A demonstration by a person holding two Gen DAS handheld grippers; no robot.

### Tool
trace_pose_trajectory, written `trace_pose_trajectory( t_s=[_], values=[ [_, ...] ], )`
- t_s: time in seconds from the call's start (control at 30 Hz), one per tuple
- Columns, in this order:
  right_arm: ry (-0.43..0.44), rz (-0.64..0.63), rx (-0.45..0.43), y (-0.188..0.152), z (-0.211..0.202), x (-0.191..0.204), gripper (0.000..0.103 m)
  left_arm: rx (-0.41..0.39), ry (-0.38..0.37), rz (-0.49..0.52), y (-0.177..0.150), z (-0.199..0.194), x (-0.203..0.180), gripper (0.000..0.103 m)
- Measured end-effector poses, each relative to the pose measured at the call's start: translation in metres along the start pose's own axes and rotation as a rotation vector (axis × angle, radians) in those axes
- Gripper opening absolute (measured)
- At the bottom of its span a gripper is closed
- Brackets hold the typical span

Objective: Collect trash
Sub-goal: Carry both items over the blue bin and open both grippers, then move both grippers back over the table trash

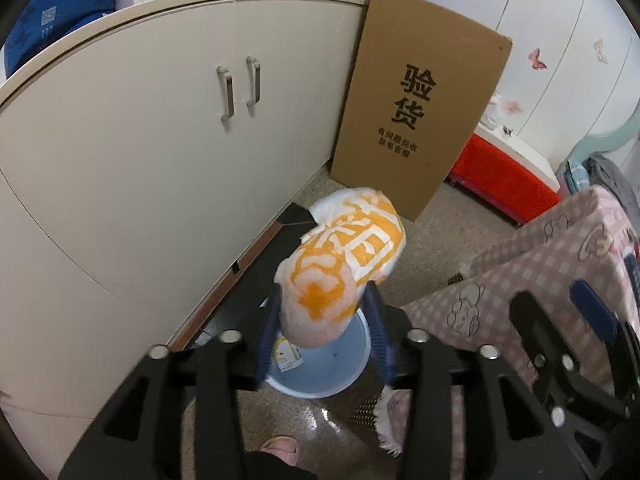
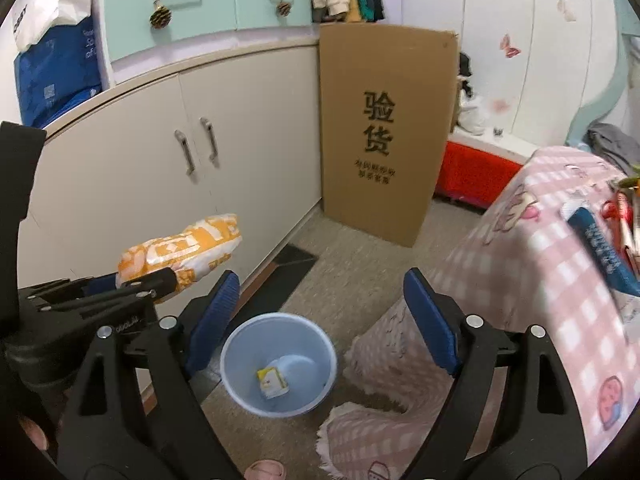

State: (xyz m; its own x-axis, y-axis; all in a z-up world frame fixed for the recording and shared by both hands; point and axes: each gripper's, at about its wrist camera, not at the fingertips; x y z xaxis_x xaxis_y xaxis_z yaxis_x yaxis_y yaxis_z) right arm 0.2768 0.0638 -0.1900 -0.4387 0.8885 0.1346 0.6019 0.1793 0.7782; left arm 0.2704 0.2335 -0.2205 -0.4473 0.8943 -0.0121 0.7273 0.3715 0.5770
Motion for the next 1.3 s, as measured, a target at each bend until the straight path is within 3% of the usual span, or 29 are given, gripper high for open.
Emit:
trace_pose_trajectory(
  t_s=[0.03, 0.07, 0.33, 0.7, 1.0, 1.3],
  values=[
    [0.008, 0.015, -0.001, 0.001, -0.001, -0.003, 0.083, 0.001, 0.011, -0.010, 0.002, 0.001, 0.001, 0.074],
    [0.018, 0.021, 0.003, 0.001, -0.002, -0.005, 0.083, -0.002, 0.014, -0.029, 0.003, 0.002, 0.004, 0.079],
    [0.049, 0.017, 0.001, 0.001, -0.023, -0.001, 0.083, -0.007, 0.006, -0.065, -0.009, -0.018, 0.010, 0.080],
    [0.047, 0.073, -0.088, 0.008, -0.101, -0.023, 0.084, -0.105, -0.075, -0.039, -0.017, -0.097, -0.009, 0.080],
    [-0.031, 0.182, -0.158, -0.001, -0.175, -0.092, 0.084, -0.118, -0.241, 0.092, -0.028, -0.151, -0.094, 0.080],
    [-0.228, 0.252, -0.226, -0.013, -0.233, -0.177, 0.084, -0.091, -0.315, 0.226, -0.041, -0.164, -0.195, 0.079]
  ],
)
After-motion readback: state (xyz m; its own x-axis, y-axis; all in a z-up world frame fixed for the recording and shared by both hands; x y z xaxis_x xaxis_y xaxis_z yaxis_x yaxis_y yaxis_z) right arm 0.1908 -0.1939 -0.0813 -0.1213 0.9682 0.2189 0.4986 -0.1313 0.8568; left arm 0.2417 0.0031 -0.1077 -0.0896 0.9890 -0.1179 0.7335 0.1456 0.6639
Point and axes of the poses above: each gripper's, at about its wrist camera, not at the fingertips, and z roughly the way its jaws point, x to its left, y to its top, and after that the axes turned 8 degrees about y, right-handed
